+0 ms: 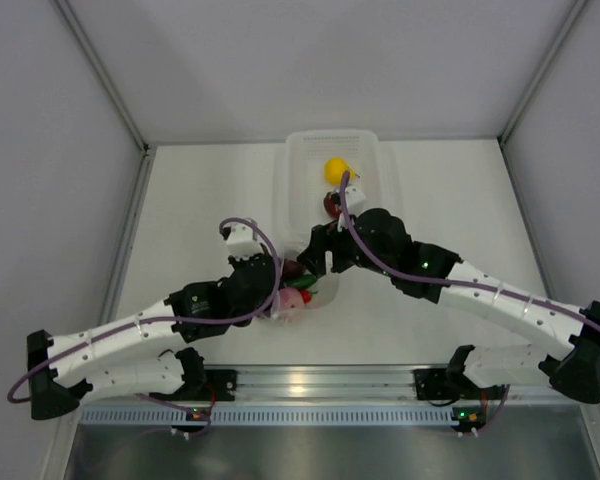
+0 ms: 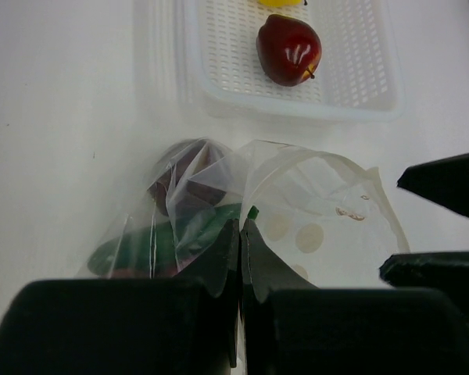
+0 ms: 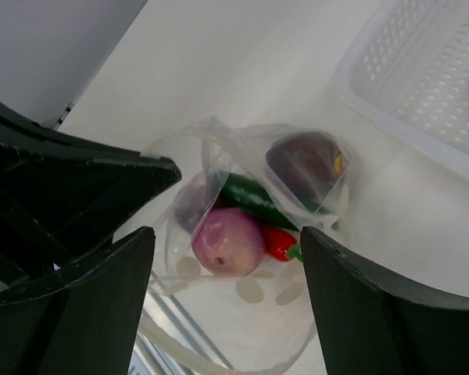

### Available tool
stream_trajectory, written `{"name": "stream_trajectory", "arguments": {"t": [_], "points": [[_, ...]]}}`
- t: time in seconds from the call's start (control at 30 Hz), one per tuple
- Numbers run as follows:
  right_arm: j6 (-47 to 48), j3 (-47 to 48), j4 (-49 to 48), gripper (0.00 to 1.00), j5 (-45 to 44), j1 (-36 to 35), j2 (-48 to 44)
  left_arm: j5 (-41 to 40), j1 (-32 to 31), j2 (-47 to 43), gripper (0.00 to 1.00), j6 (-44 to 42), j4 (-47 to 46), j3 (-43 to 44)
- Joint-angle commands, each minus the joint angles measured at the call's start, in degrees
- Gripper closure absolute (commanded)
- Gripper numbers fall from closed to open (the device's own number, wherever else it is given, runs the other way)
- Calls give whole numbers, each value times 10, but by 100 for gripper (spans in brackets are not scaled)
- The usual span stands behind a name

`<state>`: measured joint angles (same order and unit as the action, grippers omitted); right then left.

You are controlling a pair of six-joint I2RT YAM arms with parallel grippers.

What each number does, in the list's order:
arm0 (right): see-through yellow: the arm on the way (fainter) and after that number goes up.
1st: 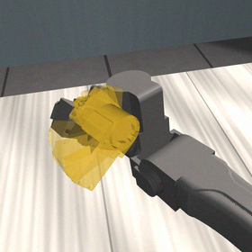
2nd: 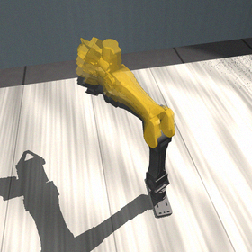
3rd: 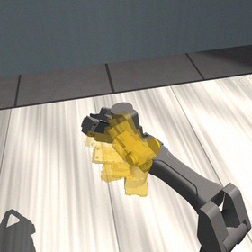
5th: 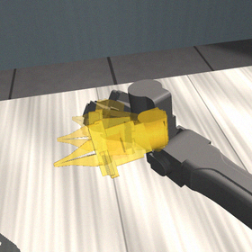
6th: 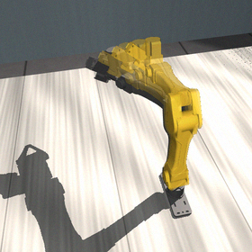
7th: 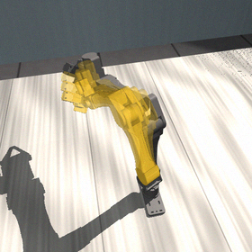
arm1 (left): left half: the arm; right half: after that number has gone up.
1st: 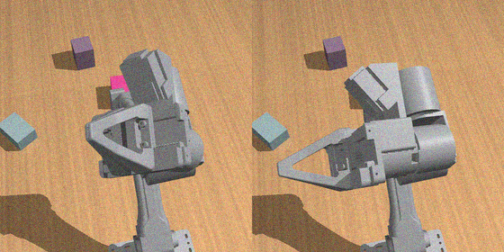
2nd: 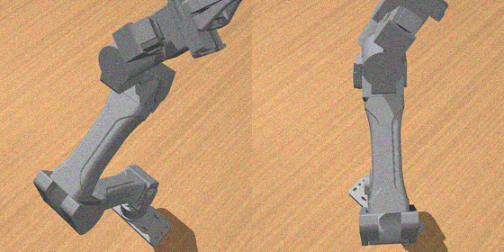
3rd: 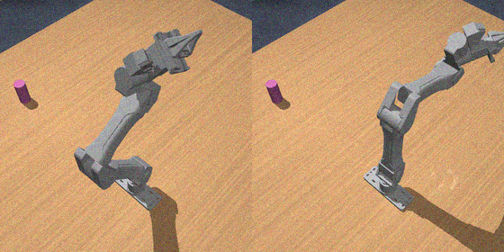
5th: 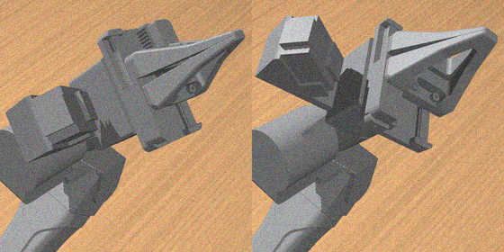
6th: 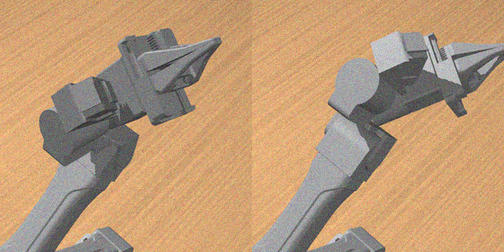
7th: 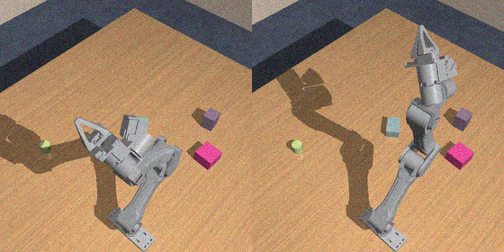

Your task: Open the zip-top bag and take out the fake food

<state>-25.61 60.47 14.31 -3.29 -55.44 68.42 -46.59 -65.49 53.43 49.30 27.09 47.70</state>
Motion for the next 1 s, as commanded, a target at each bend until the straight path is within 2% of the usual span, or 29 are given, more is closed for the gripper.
{"name": "stream_trajectory", "arguments": {"t": [0.0,0.23,0.47,0.63,0.7,0.83,0.97], "points": [[-7,18,34,24,-22,-28,-19,-18,2,-2,100,24,-18,39],[-28,-27,63,29,-47,-53,-115,-25,2,0,100,56,-19,83],[-53,-44,84,35,-59,-56,-159,-36,1,6,100,106,-20,95],[-88,-55,43,49,-66,-57,-106,-41,-1,19,100,182,-20,73],[-109,-55,34,54,-75,-56,-76,-51,-9,21,100,241,-20,55],[-151,-54,31,55,-135,-59,-5,-84,-39,27,100,303,-20,48],[-203,-68,-19,55,-145,-74,37,-131,-72,29,100,330,-20,37]]}}
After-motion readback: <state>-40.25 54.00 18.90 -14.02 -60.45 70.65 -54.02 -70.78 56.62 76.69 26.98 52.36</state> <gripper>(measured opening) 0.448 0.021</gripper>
